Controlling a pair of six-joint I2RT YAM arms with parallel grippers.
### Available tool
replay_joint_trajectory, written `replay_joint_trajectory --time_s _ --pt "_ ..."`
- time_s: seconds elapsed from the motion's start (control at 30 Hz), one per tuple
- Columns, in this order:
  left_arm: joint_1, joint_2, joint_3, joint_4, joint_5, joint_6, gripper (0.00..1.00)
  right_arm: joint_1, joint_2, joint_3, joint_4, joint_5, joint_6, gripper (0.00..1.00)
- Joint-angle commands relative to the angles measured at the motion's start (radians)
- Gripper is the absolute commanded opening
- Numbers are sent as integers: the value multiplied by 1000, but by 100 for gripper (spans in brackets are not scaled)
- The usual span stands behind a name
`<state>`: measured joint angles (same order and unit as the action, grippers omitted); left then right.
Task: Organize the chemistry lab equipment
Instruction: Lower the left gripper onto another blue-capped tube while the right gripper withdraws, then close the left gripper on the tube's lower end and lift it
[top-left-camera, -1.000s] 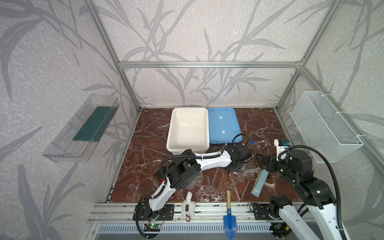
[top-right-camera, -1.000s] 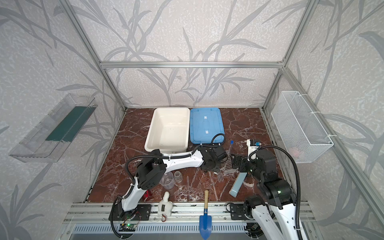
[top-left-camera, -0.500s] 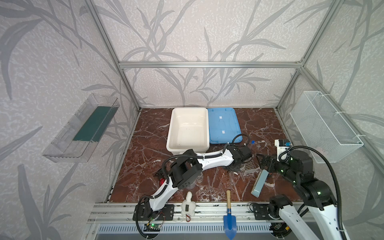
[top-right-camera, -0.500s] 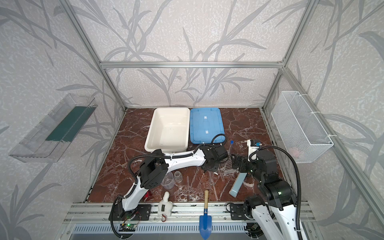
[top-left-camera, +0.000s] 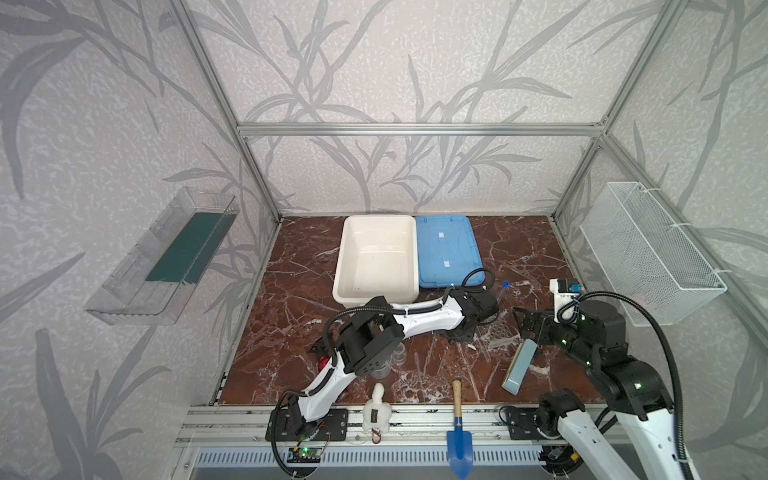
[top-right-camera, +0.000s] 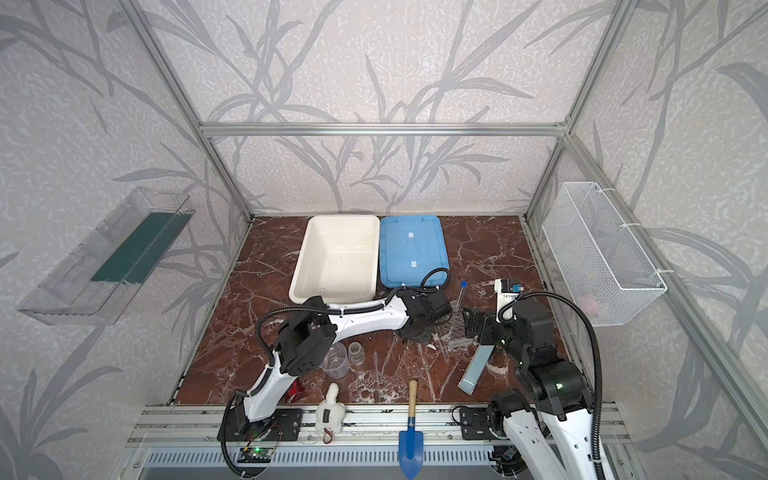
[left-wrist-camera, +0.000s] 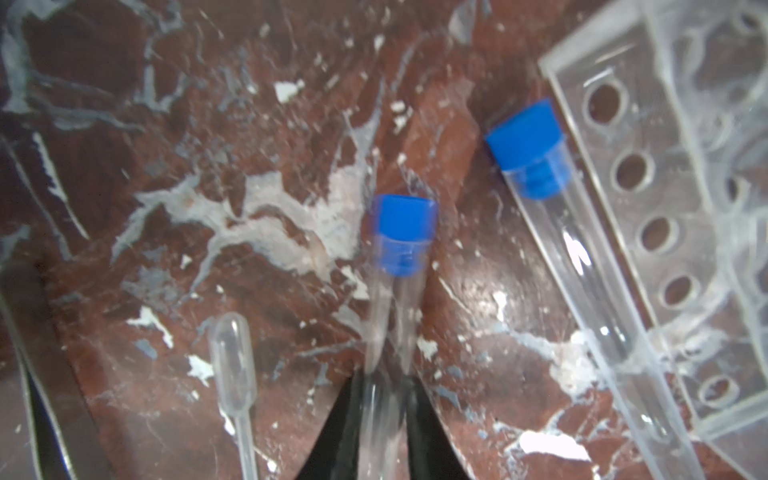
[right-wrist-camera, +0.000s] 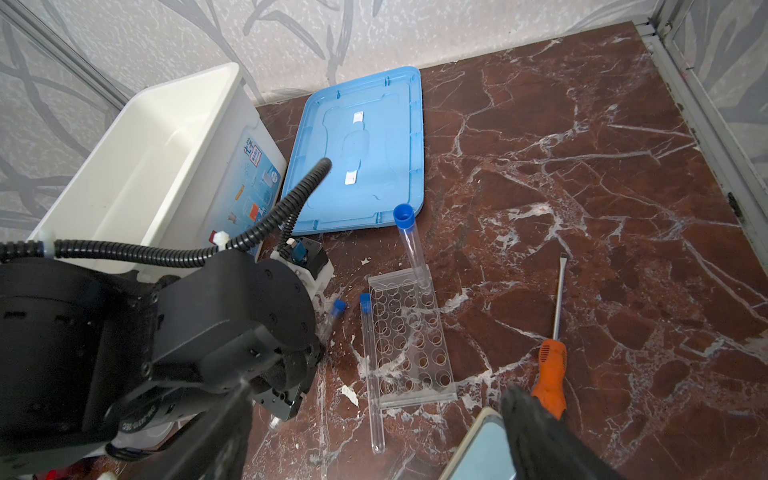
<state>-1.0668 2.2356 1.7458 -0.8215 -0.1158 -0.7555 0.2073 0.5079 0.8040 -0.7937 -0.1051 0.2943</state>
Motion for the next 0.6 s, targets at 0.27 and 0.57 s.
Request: replay_joint_trajectory --time_s 0.27,0.57 --pt "58 43 31 54 -28 36 26 -2 14 -14 1 27 -11 92" --pt "23 -105 -164 35 66 21 40 -2 32 -15 6 18 -14 91"
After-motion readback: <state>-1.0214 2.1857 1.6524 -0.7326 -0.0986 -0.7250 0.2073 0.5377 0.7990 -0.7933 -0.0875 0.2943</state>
